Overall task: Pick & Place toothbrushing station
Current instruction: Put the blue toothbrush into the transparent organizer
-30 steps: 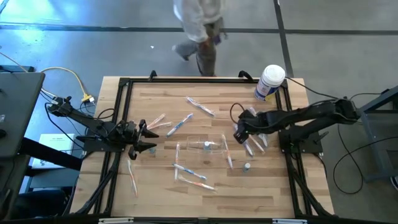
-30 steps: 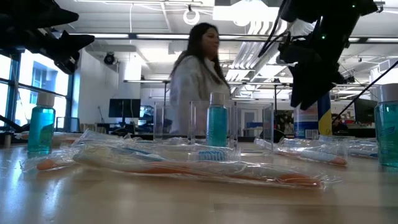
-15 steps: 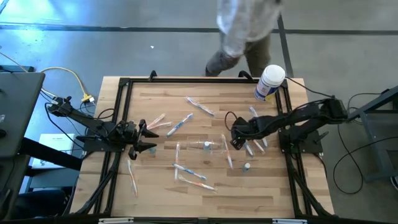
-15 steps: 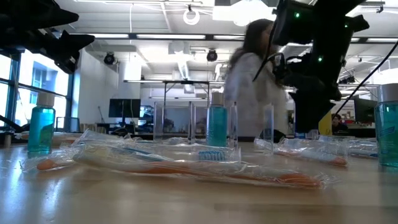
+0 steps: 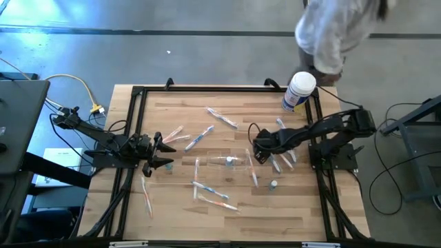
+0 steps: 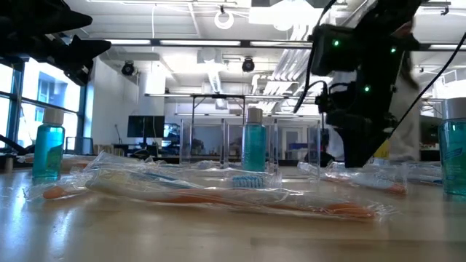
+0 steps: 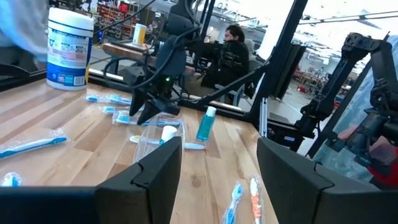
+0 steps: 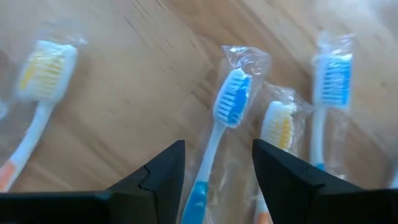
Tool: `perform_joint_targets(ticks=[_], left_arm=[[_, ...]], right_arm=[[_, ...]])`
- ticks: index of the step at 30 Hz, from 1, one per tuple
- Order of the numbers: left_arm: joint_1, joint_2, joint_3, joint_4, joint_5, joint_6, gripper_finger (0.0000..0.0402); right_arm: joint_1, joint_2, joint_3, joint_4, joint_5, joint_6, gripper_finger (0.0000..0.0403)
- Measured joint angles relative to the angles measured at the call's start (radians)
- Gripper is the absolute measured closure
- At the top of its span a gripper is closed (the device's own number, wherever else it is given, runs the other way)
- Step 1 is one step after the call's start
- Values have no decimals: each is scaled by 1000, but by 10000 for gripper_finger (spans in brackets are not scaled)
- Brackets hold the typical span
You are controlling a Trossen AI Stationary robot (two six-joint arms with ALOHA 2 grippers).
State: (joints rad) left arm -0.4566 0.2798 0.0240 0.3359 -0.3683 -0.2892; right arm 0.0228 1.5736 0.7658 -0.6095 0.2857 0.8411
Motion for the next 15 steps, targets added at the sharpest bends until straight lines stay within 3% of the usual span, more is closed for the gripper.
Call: perform_joint_targets(ticks=[15], left_arm=[[0, 25, 0, -25, 3, -16, 196]], right_arm=[[-18, 73, 3, 30, -27, 0, 223]])
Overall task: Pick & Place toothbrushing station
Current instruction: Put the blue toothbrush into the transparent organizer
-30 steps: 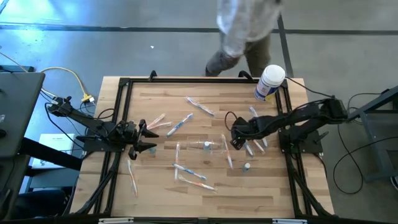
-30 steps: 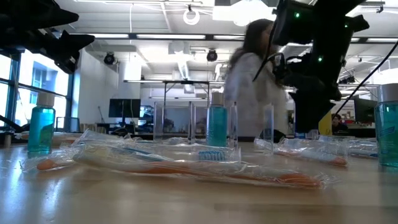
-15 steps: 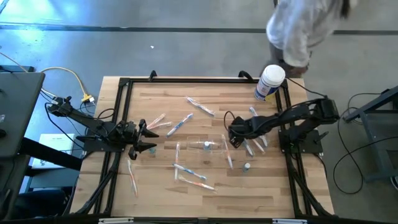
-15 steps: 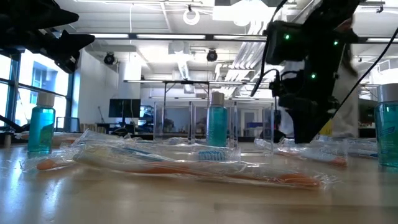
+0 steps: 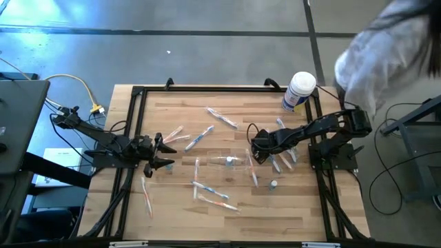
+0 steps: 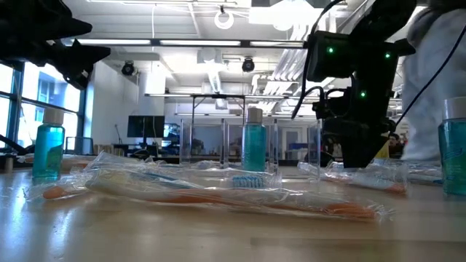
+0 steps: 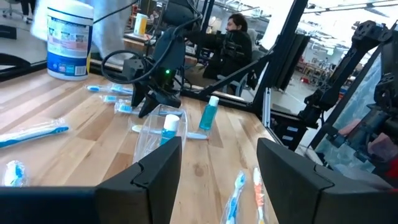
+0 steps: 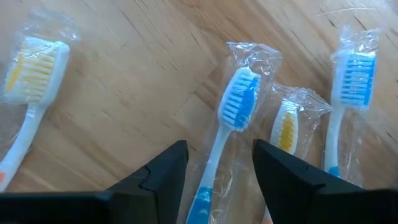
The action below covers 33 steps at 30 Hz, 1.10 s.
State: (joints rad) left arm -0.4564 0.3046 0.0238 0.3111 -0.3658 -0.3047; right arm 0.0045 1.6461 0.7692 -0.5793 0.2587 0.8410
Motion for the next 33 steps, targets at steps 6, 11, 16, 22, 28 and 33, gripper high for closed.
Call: perform_joint_targets(ticks=[6, 11, 16, 22, 28, 33], left_arm=[[0, 46, 0, 5, 0, -4, 196], [0, 71, 0, 39, 0, -16, 196], [0, 72, 0, 40, 0, -18, 196], [0, 72, 0, 41, 0, -11, 196], [0, 72, 0, 41, 0, -11, 196], [0, 72, 0, 45, -3, -10, 196]], right_arm=[[0, 2, 0, 4, -5, 0, 243], [0, 3, 0, 12, -26, 24, 295], [0, 4, 0, 16, -26, 17, 363], [1, 4, -1, 8, -5, -8, 393], [38, -49, 4, -15, 57, -34, 396], [97, -158, 56, -68, 147, -58, 397]])
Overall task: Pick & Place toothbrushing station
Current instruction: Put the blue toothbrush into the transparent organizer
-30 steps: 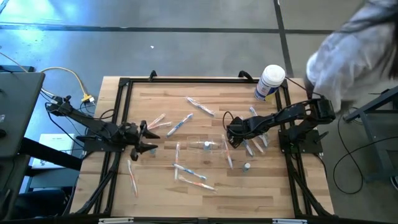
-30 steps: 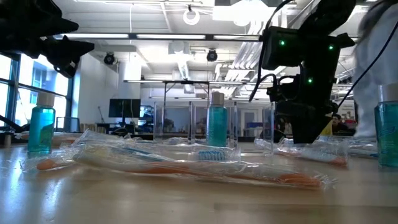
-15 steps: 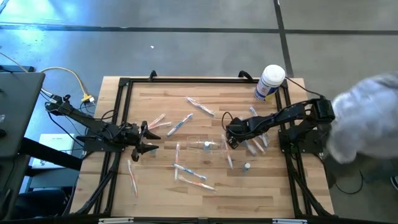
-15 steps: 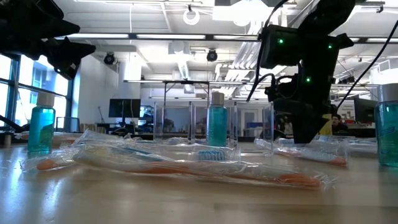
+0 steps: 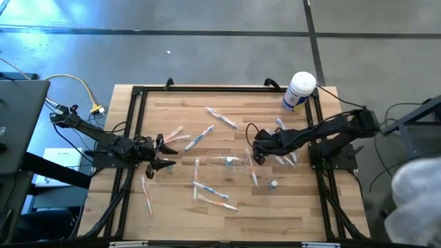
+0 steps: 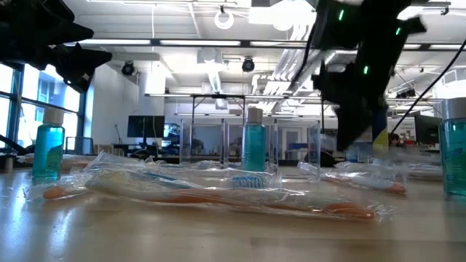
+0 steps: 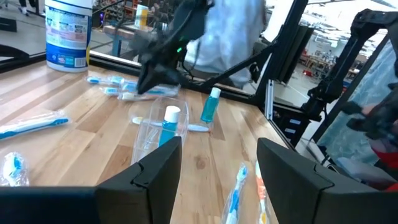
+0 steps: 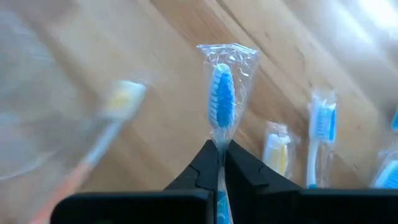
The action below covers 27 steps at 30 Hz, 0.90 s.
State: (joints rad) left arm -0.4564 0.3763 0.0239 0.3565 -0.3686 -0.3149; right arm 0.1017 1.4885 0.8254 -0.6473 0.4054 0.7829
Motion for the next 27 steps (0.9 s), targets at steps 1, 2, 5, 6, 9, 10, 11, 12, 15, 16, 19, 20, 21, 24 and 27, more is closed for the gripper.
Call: perform_joint_targets(ticks=[1, 2, 5, 6, 9, 10, 11, 12, 15, 16, 19, 20, 21, 24, 27], left_arm=[[0, -1, 0, 1, 0, 0, 196], [0, -2, 0, 5, 0, 0, 196], [-1, -2, 0, 19, 0, 0, 196], [-1, -1, 0, 18, 0, 0, 196], [0, 0, 0, 18, 1, -17, 196], [0, 0, 0, 19, 1, -23, 196], [-1, 0, 0, 22, 1, -29, 196], [-1, 0, 0, 23, 1, -38, 196], [-2, -1, 0, 26, 1, -48, 196], [-2, -1, 0, 26, 1, -48, 196], [-2, -1, 0, 26, 1, -49, 196], [-2, -1, 0, 26, 3, -49, 196], [-2, -1, 0, 26, 3, -49, 196], [-2, -1, 0, 26, 3, -48, 196], [-2, -1, 0, 26, 3, -46, 196]], right_arm=[[14, -19, 11, -4, 10, -13, 397], [27, -44, 23, -6, 21, -28, 398], [88, -120, 58, 30, 94, -74, 398], [115, -146, 60, 55, 127, -90, 398], [199, -206, 60, 133, 222, -155, 399], [225, -220, 60, 163, 257, -178, 399], [252, -233, 60, 194, 295, -204, 399], [282, -245, 60, 219, 330, -236, 399], [360, -254, 60, 318, 439, -318, 399], [384, -252, 60, 356, 470, -345, 399], [430, -231, 26, 542, 533, -460, 399], [435, -222, 6, 623, 535, -510, 399], [436, -213, -16, 700, 534, -559, 399], [433, -185, -79, 934, 529, -692, 399], [420, -153, -156, 1201, 493, -816, 399]])
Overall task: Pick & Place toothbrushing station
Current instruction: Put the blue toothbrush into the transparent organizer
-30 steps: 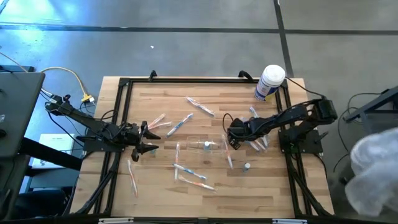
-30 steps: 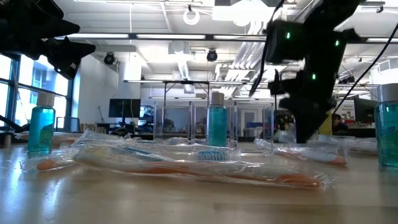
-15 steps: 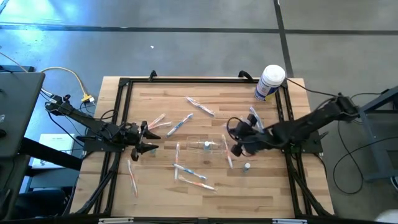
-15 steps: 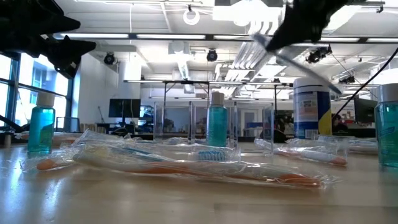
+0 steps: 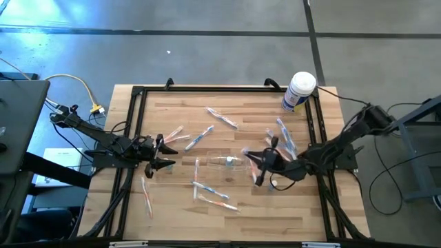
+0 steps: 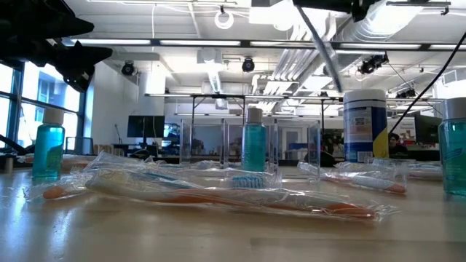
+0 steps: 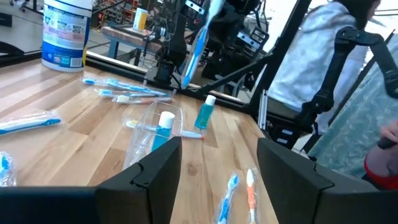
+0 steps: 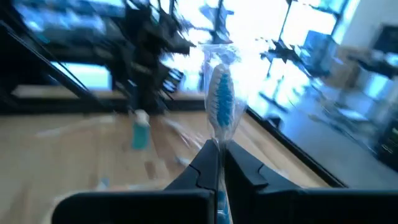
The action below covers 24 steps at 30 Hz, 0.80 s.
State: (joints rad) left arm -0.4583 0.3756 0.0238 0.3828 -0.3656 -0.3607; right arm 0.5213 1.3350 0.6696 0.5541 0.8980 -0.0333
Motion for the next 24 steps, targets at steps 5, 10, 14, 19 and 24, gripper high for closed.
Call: perform_joint_targets(ticks=[5, 10, 14, 19, 24], left_arm=[[0, 0, 0, 1, 0, 5, 196], [0, 0, 0, 0, 0, 5, 196], [0, 0, 0, 0, 0, 5, 196], [0, 0, 0, 3, 0, 19, 196], [0, 0, 0, 17, -1, 20, 196]], right_arm=[[-48, 59, -128, 456, -151, -138, 399], [-91, 95, -195, 613, -200, -145, 399], [-126, 153, -204, 690, -267, -100, 398], [-158, 238, -205, 774, -278, -65, 397], [-177, 315, -205, 776, -266, 47, 397]])
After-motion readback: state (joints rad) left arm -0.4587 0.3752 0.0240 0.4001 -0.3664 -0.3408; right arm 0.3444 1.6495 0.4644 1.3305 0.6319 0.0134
